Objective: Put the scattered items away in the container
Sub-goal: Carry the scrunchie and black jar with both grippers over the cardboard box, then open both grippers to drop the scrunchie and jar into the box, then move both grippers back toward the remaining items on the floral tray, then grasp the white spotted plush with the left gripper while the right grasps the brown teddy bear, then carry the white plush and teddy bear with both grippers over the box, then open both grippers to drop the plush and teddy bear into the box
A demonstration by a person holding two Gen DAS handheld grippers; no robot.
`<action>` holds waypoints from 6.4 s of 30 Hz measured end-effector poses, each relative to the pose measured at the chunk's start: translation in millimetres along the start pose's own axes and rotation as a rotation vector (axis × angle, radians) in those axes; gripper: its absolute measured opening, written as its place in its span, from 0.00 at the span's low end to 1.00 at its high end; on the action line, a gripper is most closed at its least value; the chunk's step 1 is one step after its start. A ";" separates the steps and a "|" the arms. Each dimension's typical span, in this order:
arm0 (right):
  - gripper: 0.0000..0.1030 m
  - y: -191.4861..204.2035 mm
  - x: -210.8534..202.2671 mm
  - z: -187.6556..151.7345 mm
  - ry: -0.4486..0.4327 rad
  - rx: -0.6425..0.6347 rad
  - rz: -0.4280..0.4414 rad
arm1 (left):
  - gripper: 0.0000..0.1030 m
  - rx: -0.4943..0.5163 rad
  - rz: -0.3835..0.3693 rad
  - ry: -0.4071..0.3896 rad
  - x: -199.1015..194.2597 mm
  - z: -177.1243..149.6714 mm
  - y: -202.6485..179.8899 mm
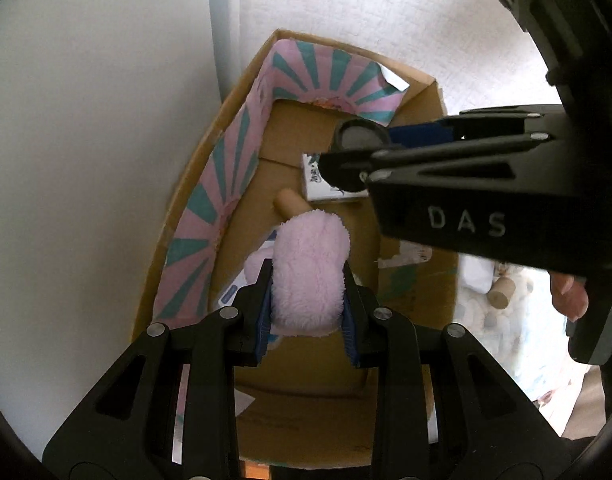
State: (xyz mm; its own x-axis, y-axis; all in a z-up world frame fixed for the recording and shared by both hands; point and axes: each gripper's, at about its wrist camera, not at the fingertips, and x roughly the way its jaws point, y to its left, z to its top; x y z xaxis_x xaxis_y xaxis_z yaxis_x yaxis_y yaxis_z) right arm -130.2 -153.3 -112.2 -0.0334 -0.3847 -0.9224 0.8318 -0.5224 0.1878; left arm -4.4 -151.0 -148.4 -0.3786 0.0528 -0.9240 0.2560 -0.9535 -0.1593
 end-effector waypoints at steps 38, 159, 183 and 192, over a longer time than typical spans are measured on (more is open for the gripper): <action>0.64 -32.5 -32.5 -24.1 0.010 0.177 -0.063 | 1.00 -0.018 0.025 -0.074 -33.1 13.2 -12.3; 0.31 -53.3 -111.4 -6.3 -0.285 0.040 0.072 | 0.30 0.064 -0.045 -0.145 -69.6 39.6 -17.2; 0.29 6.7 -2.9 10.6 -0.102 0.004 0.058 | 0.30 0.058 -0.017 -0.043 -11.9 -12.8 1.9; 0.47 9.5 0.0 8.5 -0.050 0.017 0.040 | 0.94 0.092 0.053 -0.098 -24.3 -10.5 -13.0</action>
State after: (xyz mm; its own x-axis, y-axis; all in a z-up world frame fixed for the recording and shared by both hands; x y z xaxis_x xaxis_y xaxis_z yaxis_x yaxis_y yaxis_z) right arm -127.1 -164.8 -107.5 -0.0280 -0.4425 -0.8963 0.8233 -0.5188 0.2304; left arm 10.8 -136.8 -127.5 -0.4528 -0.0231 -0.8913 0.1972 -0.9775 -0.0748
